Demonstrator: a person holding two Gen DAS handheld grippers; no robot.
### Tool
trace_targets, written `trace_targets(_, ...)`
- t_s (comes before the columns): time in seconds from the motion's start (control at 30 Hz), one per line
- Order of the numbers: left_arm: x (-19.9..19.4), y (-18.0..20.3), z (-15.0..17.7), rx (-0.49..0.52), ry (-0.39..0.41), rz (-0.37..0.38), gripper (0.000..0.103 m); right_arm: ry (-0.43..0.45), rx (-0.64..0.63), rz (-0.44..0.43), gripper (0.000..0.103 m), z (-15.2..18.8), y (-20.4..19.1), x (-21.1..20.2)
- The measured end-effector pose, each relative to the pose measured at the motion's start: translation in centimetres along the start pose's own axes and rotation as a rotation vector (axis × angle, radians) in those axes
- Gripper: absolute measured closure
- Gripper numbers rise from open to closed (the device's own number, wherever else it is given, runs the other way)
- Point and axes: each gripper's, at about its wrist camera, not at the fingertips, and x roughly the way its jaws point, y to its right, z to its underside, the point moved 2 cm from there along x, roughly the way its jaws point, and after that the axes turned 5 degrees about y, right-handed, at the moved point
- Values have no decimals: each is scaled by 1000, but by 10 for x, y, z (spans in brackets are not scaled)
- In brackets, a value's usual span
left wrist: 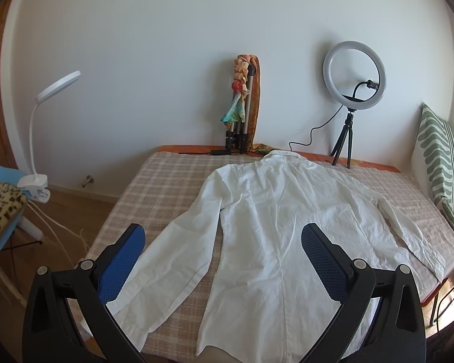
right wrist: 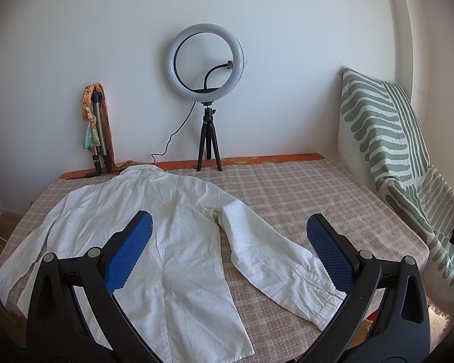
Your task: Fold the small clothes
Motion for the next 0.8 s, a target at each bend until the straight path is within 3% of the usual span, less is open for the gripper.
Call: trace_targets(0.8, -2, -3, 3, -6, 2, -7, 0, 2, -7, 0, 0, -4, -3, 0)
